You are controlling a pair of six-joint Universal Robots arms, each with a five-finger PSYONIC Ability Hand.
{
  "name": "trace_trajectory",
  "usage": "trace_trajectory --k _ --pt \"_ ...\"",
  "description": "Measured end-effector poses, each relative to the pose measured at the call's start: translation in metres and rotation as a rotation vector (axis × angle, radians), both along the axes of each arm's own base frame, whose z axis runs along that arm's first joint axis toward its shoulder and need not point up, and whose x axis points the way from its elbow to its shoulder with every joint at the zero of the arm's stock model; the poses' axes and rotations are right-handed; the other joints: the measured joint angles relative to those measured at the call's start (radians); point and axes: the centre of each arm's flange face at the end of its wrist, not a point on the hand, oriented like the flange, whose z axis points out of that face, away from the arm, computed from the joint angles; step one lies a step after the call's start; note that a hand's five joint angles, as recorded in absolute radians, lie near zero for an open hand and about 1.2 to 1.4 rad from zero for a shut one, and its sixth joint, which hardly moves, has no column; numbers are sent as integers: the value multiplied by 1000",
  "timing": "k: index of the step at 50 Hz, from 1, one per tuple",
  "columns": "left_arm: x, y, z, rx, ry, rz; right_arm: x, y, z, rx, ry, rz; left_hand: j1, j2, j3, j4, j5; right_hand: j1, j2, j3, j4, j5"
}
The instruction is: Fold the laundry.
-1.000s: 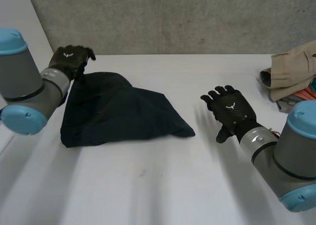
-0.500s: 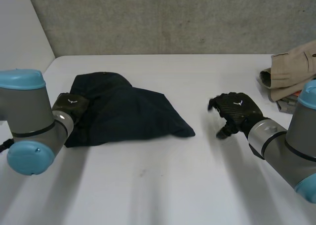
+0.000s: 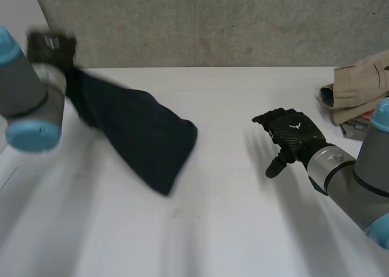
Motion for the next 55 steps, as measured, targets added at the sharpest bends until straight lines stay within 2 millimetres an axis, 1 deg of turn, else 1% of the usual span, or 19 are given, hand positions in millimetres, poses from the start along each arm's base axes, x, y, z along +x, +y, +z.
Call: trace_trajectory --k 1,3,7,9,14,15,16,17,18,21,23,28,35,37,39,41,45,49,55 --pt "-10 2 30 -107 39 -30 -1 -1 1 -2 1 -6 0 0 0 0 0 0 0 0 0 0" --pt "-24 9 61 -219 87 -81 -2 -2 1 -5 0 -15 0 0 0 0 0 0 0 0 0 0" --pt "-59 32 98 -343 166 -238 -7 -7 4 -12 -8 -42 0 0 0 0 0 0 0 0 0 0" --pt "-77 45 100 -347 189 -328 -10 -10 7 -16 -19 -59 0 0 0 0 0 0 0 0 0 0" --pt "-126 78 67 -213 201 -597 -22 -22 18 -30 -67 -116 0 3 6 2 0 0 0 0 0 0" --pt "-129 80 64 -200 200 -612 -23 -23 18 -31 -70 -120 0 3 6 2 0 0 0 0 0 0" --pt "-141 89 44 -127 189 -688 -27 -27 22 -35 -87 -138 -21 -34 -29 -28 -12 0 0 0 0 0" --pt "-141 89 44 -127 189 -688 -27 -27 22 -35 -87 -138 -21 -34 -29 -28 -12 0 0 0 0 0" --pt "-154 101 16 -23 170 -773 -32 -32 26 -41 -106 -159 -125 -143 -133 -143 -87 0 0 0 0 0" --pt "-164 114 -16 95 137 -843 -37 -37 30 -45 -120 -177 -285 -286 -272 -287 -228 0 0 0 0 0" --pt "-167 122 -39 174 103 -874 -40 -39 31 -48 -122 -185 -737 -708 -694 -713 -658 0 0 0 0 0" --pt "-163 130 -57 240 36 -879 -41 -39 30 -52 -104 -178 -964 -981 -973 -993 -915 0 0 0 0 0" --pt "-141 130 -27 173 23 -760 -28 -28 28 -76 -36 -101 -964 -988 -976 -996 -917 0 0 0 0 0" --pt "-126 130 -14 154 37 -670 -19 -20 27 -94 3 -44 -964 -988 -976 -996 -917 0 0 0 0 0" --pt "-121 131 -12 157 41 -634 -16 -18 27 -101 17 -24 -964 -988 -976 -996 -915 0 0 0 0 0" --pt "-101 136 -14 199 42 -510 -5 -7 25 -134 86 71 -964 -988 -977 -996 -915 0 0 0 0 0" --pt "-77 149 -35 318 9 -370 7 4 19 -177 174 192 -957 -977 -971 -981 -912 0 0 0 0 0" --pt "-49 170 -71 508 -66 -236 24 13 6 -240 268 339 -866 -903 -896 -900 -845 2 3 3 3 2" --pt "-29 187 -109 685 -119 -184 47 8 -14 -315 333 453 -898 -930 -922 -933 -877 4 51 51 44 37"
